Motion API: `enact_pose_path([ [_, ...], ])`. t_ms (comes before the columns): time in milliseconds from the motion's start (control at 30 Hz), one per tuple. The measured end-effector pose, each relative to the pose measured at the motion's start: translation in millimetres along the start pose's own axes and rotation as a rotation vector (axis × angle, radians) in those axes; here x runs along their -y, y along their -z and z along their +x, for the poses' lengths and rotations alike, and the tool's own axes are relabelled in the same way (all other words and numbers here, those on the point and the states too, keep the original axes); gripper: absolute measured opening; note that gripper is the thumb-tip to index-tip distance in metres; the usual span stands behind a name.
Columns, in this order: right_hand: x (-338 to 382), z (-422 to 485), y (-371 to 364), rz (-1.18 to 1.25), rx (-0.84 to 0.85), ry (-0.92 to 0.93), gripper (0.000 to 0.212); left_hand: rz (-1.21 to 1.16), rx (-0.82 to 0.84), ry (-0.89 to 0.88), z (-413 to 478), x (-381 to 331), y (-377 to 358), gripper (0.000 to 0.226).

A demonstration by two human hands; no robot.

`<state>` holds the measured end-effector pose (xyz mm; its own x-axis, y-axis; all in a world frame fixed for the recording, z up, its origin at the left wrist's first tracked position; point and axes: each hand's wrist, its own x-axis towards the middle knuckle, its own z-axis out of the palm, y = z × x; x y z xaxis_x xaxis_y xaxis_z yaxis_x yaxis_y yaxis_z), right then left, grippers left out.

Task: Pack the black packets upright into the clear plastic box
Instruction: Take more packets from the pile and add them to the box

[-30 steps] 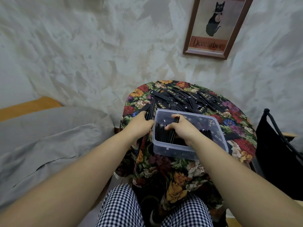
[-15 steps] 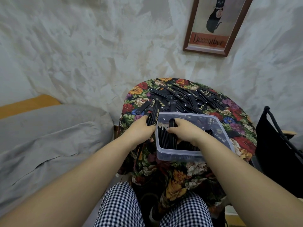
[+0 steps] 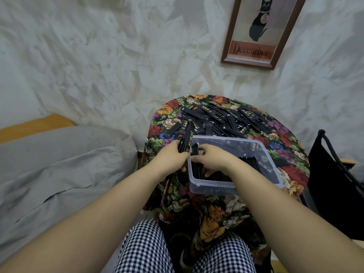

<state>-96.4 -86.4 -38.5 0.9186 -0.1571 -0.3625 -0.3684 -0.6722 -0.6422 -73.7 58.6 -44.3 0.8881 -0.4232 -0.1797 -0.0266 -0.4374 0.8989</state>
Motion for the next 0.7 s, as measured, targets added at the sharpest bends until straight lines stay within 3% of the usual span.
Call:
enact_pose_path([
  [100, -5.1, -2.2, 1.4, 0.036, 0.026, -0.003, 0.059, -0.024, -0.010, -0.003, 0.2, 0.2, -1.2, 0.030],
  [267, -10.9, -0.8, 0.2, 0.055, 0.069, 0.026, 0.036, -0.037, -0.008, -0.001, -1.1, 1.6, -0.3, 0.023],
  [433, -17.2, 3.3, -0.6, 0.161, 0.017, -0.005, 0.049, -0.068, 0.012, 0.004, 0.3, 5.7, -0.5, 0.026],
  [700, -10.4, -5.5, 4.9, 0.218, 0.097, -0.025, 0.030, -0.083, 0.014, 0.003, 1.6, 7.1, -0.3, 0.025],
])
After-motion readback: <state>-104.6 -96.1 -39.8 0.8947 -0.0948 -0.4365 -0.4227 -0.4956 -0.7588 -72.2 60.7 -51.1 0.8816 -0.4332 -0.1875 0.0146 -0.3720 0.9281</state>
